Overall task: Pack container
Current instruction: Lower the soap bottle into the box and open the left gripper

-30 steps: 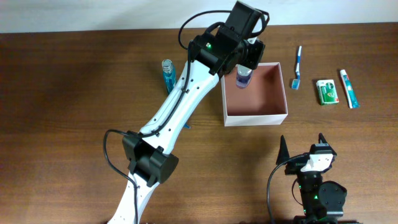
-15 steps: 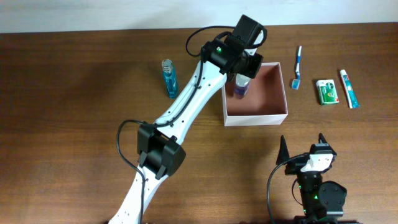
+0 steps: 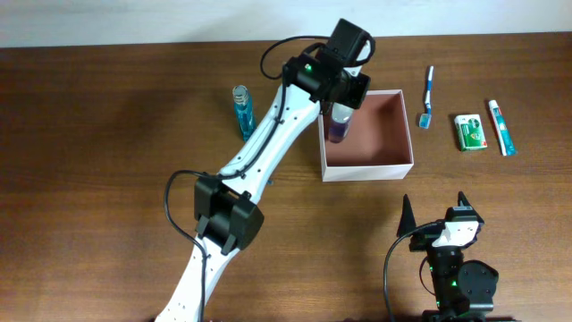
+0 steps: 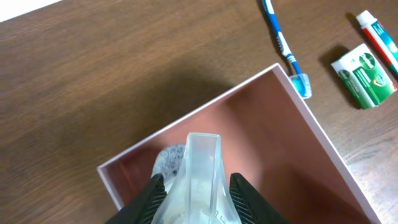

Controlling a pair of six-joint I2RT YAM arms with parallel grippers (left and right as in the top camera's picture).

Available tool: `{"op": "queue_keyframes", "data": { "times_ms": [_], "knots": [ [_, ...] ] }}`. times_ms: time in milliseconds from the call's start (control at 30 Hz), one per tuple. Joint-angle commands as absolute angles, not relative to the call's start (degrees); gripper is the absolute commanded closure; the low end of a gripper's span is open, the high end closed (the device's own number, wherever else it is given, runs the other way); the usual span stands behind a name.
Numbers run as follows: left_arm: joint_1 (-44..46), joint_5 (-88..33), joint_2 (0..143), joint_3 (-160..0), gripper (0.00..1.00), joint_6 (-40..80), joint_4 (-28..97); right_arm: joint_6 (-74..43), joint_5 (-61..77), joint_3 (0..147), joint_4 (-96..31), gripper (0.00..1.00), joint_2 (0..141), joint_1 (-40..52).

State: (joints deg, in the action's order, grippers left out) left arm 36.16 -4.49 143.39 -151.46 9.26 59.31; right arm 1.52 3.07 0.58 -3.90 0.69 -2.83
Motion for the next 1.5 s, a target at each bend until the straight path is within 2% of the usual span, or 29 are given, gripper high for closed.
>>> {"op": "queue_keyframes", "data": {
  "times_ms": [0, 167, 600, 1167, 1233, 1467],
  "knots": [
    [34.8, -4.7, 143.5, -152.6, 0.65, 9.6, 58.8, 1.3, 3.0, 0.3, -4.2, 0.01, 0.2, -2.3],
    [34.8, -4.7, 143.5, -152.6, 0.65, 9.6, 58.8, 1.3, 3.0, 0.3, -4.2, 0.01, 0.2, -2.3],
    [34.8, -3.2, 143.5, -152.6, 0.65, 20.1, 59.6, 1.3, 3.0, 0.3, -4.2, 0.01, 0.2, -2.3],
    [34.8, -0.1, 143.5, -152.6, 0.64, 22.1, 60.7, 1.3, 3.0, 0.3, -4.2, 0.01, 0.2, -2.3],
    [34.8, -0.1, 143.5, -152.6, 0.49, 22.1, 60.7, 1.3, 3.0, 0.3, -4.2, 0.01, 0.2, -2.3],
    [34.8, -0.1, 143.5, -152.6, 0.49, 22.1, 60.7, 1.3, 3.0, 0.3, -4.2, 0.01, 0.2, -2.3]
  ]
}}
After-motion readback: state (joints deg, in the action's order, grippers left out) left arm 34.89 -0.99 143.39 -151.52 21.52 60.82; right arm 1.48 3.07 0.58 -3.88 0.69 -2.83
